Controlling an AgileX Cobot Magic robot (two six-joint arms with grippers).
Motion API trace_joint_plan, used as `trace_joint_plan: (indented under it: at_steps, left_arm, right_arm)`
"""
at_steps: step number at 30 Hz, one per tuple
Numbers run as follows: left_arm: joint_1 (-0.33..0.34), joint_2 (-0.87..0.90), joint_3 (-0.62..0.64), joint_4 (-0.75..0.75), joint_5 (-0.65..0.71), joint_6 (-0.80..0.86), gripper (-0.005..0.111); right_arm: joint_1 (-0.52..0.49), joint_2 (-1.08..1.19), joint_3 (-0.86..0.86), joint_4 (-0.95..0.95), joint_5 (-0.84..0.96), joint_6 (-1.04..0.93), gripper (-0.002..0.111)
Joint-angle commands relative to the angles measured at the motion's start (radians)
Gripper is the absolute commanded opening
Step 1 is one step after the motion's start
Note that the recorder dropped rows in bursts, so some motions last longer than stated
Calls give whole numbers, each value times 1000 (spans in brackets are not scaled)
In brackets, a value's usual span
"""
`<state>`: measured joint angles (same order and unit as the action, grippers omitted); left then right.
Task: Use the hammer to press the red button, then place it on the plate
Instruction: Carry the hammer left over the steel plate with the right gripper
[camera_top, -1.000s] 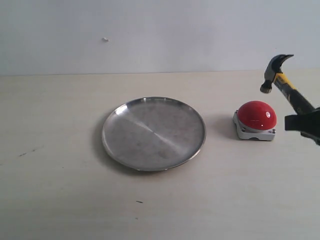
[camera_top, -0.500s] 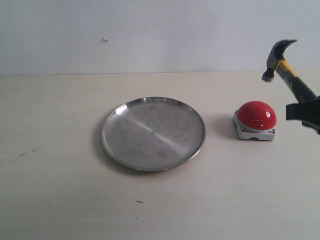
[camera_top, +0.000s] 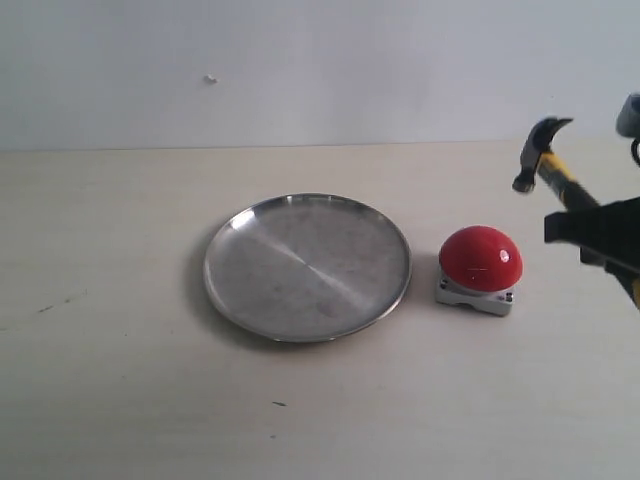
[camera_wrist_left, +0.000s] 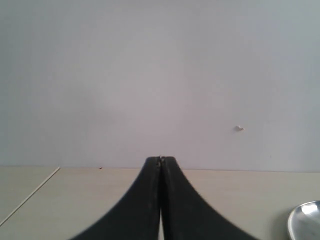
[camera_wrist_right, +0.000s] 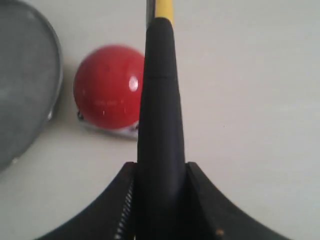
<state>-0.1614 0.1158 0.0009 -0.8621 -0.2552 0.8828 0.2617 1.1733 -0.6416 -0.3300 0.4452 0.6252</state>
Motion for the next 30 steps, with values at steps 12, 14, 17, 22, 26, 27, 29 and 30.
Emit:
trace_joint_plan:
  at_steps: [12, 14, 17, 22, 26, 27, 29, 30]
  left_arm:
    - [3, -4, -1, 1, -2, -1, 0]
    - [3, -4, -1, 1, -2, -1, 0]
    - [3, -4, -1, 1, -2, -1, 0]
    - [3, -4, -1, 1, -2, -1, 0]
    - [3, -4, -1, 1, -2, -1, 0]
    - [3, -4, -1, 1, -2, -1, 0]
    - [3, -4, -1, 1, -2, -1, 0]
    - [3, -4, -1, 1, -2, -1, 0]
  right_arm:
    - [167, -117, -56, 503, -344, -349, 0]
    - [211, -65, -56, 559, -398, -377, 0]
    - [263, 23, -56, 564, -490, -368, 0]
    - [312, 208, -57, 542, -660, -326, 0]
    - [314, 381, -120, 438, -680, -207, 0]
    - [318, 424, -140, 396, -680, -161, 0]
    - [326, 496, -177, 330, -696, -83, 0]
    - [332, 531, -194, 292, -718, -43, 0]
